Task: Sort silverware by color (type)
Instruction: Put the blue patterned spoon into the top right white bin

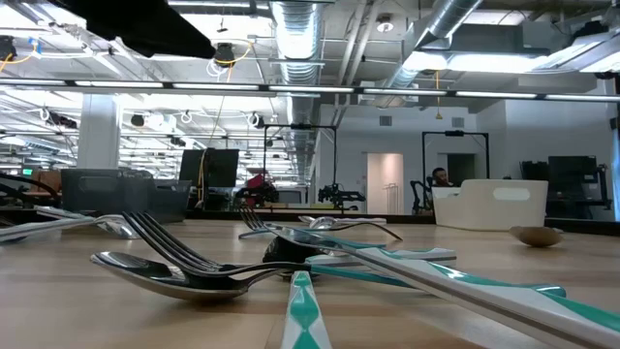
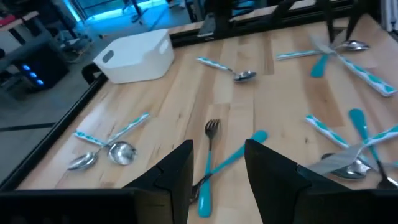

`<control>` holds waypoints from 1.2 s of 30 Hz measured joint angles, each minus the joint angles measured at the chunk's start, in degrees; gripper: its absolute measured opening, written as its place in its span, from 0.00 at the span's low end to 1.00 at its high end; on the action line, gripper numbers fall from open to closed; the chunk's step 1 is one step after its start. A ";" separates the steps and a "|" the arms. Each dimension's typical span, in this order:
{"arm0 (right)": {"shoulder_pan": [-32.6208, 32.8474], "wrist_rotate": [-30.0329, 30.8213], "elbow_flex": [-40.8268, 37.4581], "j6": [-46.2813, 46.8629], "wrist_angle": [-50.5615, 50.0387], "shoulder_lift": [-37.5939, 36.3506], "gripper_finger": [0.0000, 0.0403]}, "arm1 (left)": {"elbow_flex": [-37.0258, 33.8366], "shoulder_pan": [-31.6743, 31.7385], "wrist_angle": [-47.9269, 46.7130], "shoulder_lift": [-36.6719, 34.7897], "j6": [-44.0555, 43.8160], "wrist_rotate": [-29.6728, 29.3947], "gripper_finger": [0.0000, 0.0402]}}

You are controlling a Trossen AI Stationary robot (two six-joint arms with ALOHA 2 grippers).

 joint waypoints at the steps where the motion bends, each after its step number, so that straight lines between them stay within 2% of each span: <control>1: 0.00 0.73 0.00 -1.74 0.36 0.00 0.32 | 0.00 0.34 -0.66 0.00 -0.02 0.18 0.33; 3: -0.08 4.67 0.00 -4.62 1.13 0.00 0.32 | 0.00 1.03 -3.27 0.00 -0.01 1.73 0.33; 4: -0.25 8.54 -0.02 -5.64 1.87 0.00 0.32 | 0.00 1.35 -4.87 0.00 -0.54 2.58 0.33; 8: -2.12 33.33 -2.41 -5.35 9.84 0.00 0.32 | 0.00 2.10 -9.07 0.01 -8.09 1.20 0.33; 10: -4.59 37.71 -3.40 -3.08 12.68 0.00 0.32 | 0.00 2.13 -10.02 0.02 -9.94 -0.23 0.33; 12: -7.44 36.90 -3.43 -0.24 14.75 0.00 0.32 | 0.00 2.13 -9.90 0.02 -10.89 -1.47 0.33; 17: -15.49 25.10 -3.45 5.15 14.52 0.02 0.32 | 0.00 2.76 -12.81 -0.22 -10.61 -1.86 0.33; 21: -20.61 25.25 -3.44 3.49 8.84 -1.71 0.32 | -0.02 3.72 -13.27 -3.97 -9.01 -2.10 0.33; 25: -25.75 18.66 -3.43 -0.21 0.54 -3.03 0.32 | -0.25 5.22 -12.73 -9.18 -4.74 -0.39 0.33; 28: -27.59 15.08 -3.44 -0.61 -4.94 -3.54 0.32 | -5.43 6.53 -5.40 -12.82 -2.54 1.50 0.33; 32: -26.36 12.63 -3.43 3.11 -14.74 -5.36 0.32 | -15.79 8.50 9.03 -15.83 -2.79 6.82 0.33; 36: -22.92 14.79 -4.16 13.20 -30.00 -9.54 0.32 | -22.34 9.26 17.87 -17.28 -3.37 4.43 0.33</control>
